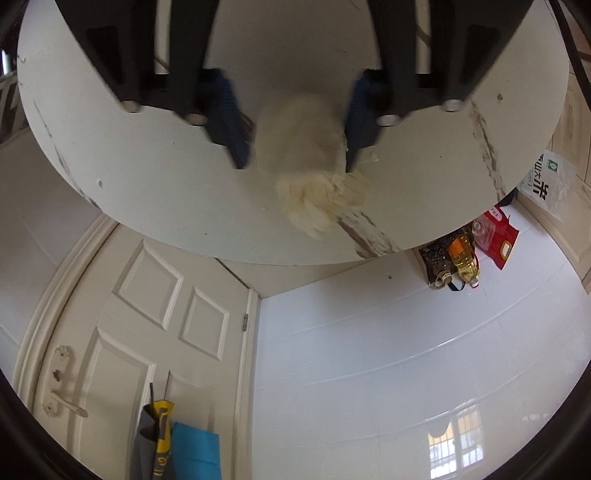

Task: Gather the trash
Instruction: 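Carry the white tissue with the left tool over the blue bin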

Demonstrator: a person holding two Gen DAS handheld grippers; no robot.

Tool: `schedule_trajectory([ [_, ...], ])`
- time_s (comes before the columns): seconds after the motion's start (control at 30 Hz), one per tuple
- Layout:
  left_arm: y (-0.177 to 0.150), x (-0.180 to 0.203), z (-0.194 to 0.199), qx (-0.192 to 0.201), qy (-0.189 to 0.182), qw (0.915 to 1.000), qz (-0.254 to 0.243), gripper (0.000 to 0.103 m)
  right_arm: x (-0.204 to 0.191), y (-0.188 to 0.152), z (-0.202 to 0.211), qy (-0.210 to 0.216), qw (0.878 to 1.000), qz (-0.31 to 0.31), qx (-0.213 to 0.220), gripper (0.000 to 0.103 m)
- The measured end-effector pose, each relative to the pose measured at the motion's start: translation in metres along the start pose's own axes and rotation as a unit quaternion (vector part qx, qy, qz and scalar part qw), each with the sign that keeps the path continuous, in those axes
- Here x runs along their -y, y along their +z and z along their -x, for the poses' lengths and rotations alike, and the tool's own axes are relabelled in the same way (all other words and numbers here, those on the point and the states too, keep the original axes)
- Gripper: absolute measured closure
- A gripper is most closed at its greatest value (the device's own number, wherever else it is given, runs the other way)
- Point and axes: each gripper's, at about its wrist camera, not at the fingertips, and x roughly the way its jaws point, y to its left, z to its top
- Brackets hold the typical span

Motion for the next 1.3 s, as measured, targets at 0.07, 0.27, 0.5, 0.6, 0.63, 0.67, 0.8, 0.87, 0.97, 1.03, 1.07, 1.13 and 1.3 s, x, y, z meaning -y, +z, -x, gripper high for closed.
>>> schedule_trajectory([
  [0.07, 0.000, -0.003, -0.001, -0.010, -0.009, 0.9999, 0.001, 0.078, 0.002, -0.001, 0.000, 0.003, 1.000, -0.006, 0.001, 0.030],
  [0.27, -0.018, -0.008, 0.077, 0.012, -0.016, 0.9998, 0.005, 0.080, 0.003, -0.013, 0.012, 0.014, 1.000, -0.011, 0.003, 0.030],
  [0.5, -0.064, 0.051, 0.189, 0.078, -0.009, 0.9954, -0.055, 0.080, 0.007, -0.037, 0.039, 0.029, 0.999, -0.020, 0.016, 0.030],
  [0.6, -0.087, 0.082, 0.232, 0.099, -0.011, 0.9918, -0.081, 0.080, 0.009, -0.047, 0.056, 0.036, 0.999, -0.021, 0.025, 0.030],
  [0.63, -0.098, 0.101, 0.251, 0.106, -0.011, 0.9894, -0.099, 0.080, 0.011, -0.051, 0.063, 0.039, 0.998, -0.023, 0.031, 0.030],
  [0.67, -0.106, 0.112, 0.261, 0.113, -0.012, 0.9876, -0.108, 0.080, 0.013, -0.055, 0.071, 0.042, 0.998, -0.025, 0.036, 0.030],
  [0.8, -0.157, 0.183, 0.301, 0.147, -0.028, 0.9760, -0.158, 0.080, 0.021, -0.069, 0.093, 0.052, 0.997, -0.034, 0.054, 0.024],
  [0.87, -0.176, 0.211, 0.304, 0.148, -0.044, 0.9734, -0.169, 0.080, 0.026, -0.073, 0.100, 0.054, 0.996, -0.037, 0.065, 0.022],
  [0.97, -0.206, 0.250, 0.293, 0.142, -0.071, 0.9704, -0.182, 0.079, 0.033, -0.080, 0.101, 0.057, 0.995, -0.039, 0.071, 0.022],
  [1.03, -0.225, 0.276, 0.280, 0.128, -0.091, 0.9682, -0.195, 0.079, 0.041, -0.085, 0.098, 0.050, 0.995, -0.043, 0.073, 0.021],
  [1.07, -0.230, 0.285, 0.267, 0.120, -0.094, 0.9672, -0.203, 0.079, 0.047, -0.088, 0.093, 0.046, 0.995, -0.050, 0.069, 0.021],
  [1.13, -0.242, 0.303, 0.242, 0.099, -0.104, 0.9664, -0.213, 0.079, 0.062, -0.096, 0.079, 0.040, 0.995, -0.068, 0.060, 0.020],
  [1.3, -0.269, 0.334, 0.162, 0.032, -0.128, 0.9637, -0.232, 0.079, 0.101, -0.115, 0.026, -0.002, 0.995, -0.102, 0.019, 0.019],
])
